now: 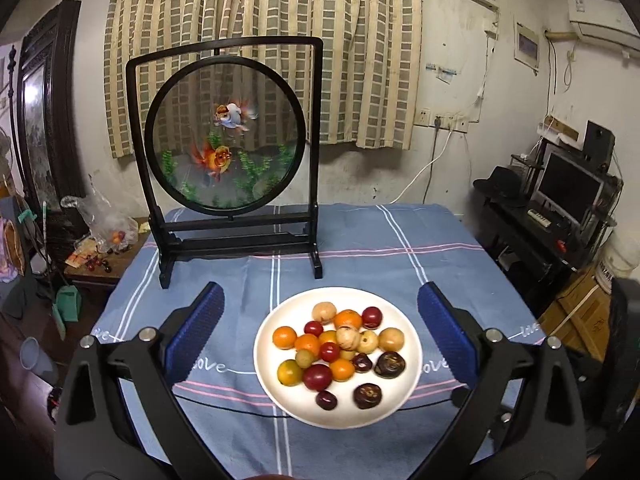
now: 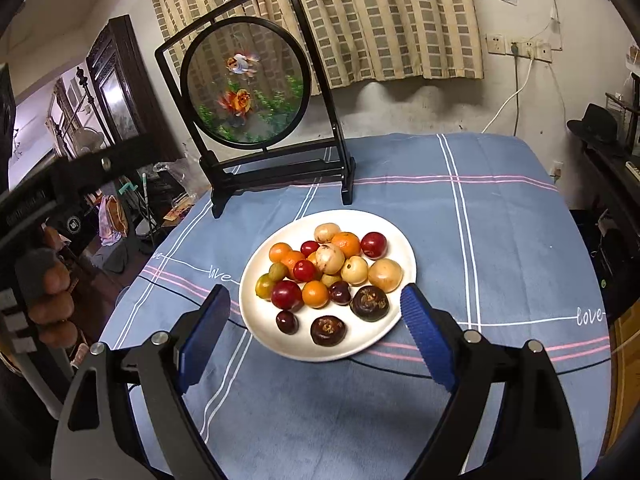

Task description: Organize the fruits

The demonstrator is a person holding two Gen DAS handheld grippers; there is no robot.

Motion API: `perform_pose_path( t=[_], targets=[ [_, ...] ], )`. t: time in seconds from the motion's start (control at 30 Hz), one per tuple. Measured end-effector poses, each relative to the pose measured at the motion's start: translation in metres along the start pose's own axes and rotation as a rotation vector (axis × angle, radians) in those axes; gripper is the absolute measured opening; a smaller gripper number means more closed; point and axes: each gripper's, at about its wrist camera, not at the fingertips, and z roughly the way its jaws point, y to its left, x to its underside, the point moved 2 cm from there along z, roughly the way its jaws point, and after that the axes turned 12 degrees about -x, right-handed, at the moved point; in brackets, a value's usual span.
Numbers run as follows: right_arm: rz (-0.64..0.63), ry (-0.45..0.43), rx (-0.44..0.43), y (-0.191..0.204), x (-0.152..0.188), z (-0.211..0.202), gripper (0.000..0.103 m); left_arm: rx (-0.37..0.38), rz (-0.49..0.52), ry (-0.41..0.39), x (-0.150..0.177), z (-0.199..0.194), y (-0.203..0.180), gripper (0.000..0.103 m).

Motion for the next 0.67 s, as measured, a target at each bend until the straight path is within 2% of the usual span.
perform_pose_path(
  t=[0.1,0.17,0.33,0.4,0.57,0.67],
  targets=[
    [-0.006,-0.002,-0.001,0.004,0.005,-0.003,0.087,0.005,-0.04,0.02,0.004,-0.003,0.006,0.099],
    [-0.006,0.0,-0.005,0.006,0.009,-0.003,0.087,-0.037,-0.044,0.01,0.006,-0.005,0.007,0.099],
    [-0.018,0.016,0.003,0.009,0.015,-0.002,0.087,-0.086,-0.013,0.025,0.01,-0.002,0.006,0.099],
    [-0.023,0.019,0.002,0.011,0.015,-0.002,0.087,-0.075,-0.002,0.042,0.011,0.002,0.006,0.099],
    [-0.048,0.024,0.018,0.013,0.015,0.0,0.087,-0.101,0.043,0.052,0.014,0.004,0.004,0.099],
    [-0.045,0.022,0.025,0.011,0.015,-0.001,0.091,-0.105,0.044,0.073,0.018,0.007,0.004,0.099]
  ],
)
